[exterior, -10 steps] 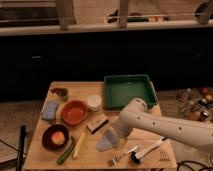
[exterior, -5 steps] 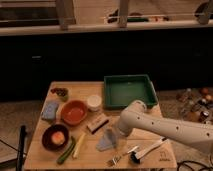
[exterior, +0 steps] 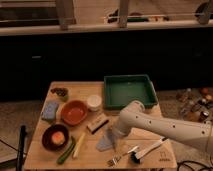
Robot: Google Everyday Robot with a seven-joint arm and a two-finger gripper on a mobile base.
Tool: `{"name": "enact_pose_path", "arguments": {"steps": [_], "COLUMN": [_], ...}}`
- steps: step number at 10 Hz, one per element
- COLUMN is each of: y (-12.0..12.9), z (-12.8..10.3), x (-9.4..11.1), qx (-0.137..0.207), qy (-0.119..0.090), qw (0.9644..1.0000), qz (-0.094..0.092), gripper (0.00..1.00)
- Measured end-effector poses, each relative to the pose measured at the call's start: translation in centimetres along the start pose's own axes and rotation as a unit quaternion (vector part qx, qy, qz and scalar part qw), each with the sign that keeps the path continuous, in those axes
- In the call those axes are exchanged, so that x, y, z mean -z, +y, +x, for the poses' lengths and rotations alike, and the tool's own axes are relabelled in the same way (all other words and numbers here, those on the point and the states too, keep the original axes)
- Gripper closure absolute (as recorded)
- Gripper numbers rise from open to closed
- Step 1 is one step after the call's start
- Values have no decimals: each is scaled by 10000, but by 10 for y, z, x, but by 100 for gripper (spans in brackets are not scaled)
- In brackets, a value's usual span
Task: Wipe tray with towel
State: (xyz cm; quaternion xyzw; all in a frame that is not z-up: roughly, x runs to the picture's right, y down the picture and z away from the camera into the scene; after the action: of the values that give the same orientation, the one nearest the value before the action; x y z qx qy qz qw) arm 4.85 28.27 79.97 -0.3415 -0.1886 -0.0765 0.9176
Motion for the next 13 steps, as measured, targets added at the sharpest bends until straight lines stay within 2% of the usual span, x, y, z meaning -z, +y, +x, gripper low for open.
{"name": "enact_pose_path", "arguments": {"steps": [6, 7, 10, 13], "y": [0, 1, 3, 6], "z": [-4, -3, 0, 13], "x": [1, 3, 7, 29], "qx": [-55, -35, -98, -262], "qy": [-13, 8, 40, 134], "qw": [10000, 10000, 9999, 9996], "qz": [-37, -52, -86, -42], "gripper": [84, 97, 100, 100]}}
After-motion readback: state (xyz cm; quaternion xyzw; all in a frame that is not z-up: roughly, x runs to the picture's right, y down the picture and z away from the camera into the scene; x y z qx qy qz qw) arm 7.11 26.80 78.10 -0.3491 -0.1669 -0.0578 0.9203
